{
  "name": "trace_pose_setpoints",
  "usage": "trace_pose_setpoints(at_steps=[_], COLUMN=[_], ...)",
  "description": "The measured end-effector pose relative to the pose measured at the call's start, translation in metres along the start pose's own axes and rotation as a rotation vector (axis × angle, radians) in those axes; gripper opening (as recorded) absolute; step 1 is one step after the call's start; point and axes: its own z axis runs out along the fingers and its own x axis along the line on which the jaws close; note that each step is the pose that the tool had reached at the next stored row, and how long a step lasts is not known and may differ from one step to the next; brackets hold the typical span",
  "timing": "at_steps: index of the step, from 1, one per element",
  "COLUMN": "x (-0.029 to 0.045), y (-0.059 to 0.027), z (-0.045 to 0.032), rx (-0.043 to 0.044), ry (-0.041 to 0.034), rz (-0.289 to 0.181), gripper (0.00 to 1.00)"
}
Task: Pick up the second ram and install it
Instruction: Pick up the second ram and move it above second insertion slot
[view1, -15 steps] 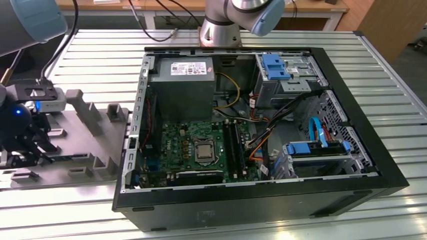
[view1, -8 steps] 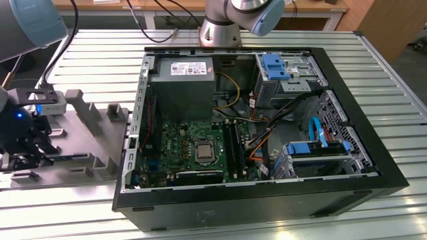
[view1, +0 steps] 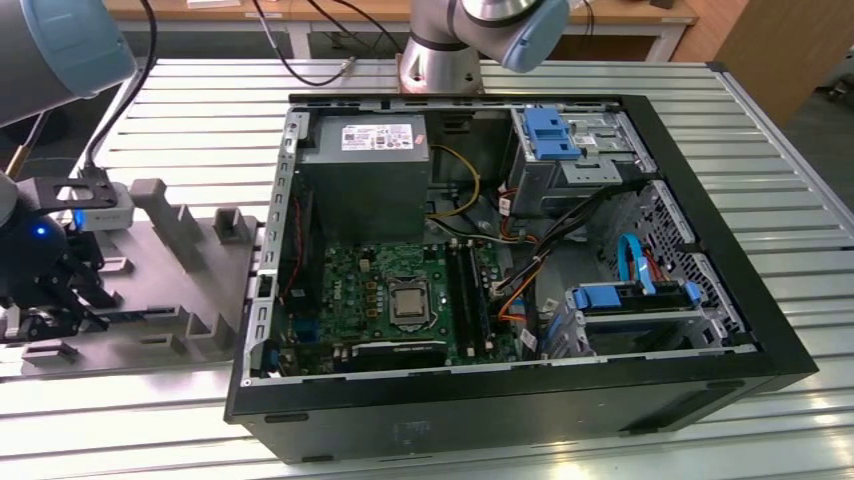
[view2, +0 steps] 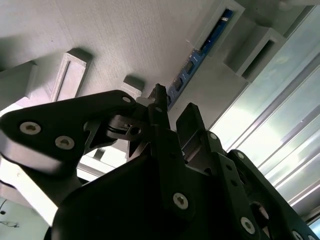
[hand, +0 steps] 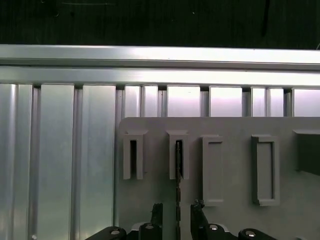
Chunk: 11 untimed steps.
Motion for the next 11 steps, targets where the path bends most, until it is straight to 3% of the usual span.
trace_pose_setpoints(at_steps=[11], x=[-0.0010], y=[0.0000], z=[0.0002], rx=[-0.0002], ry=[0.0001], rz=[0.000], gripper=[0.34])
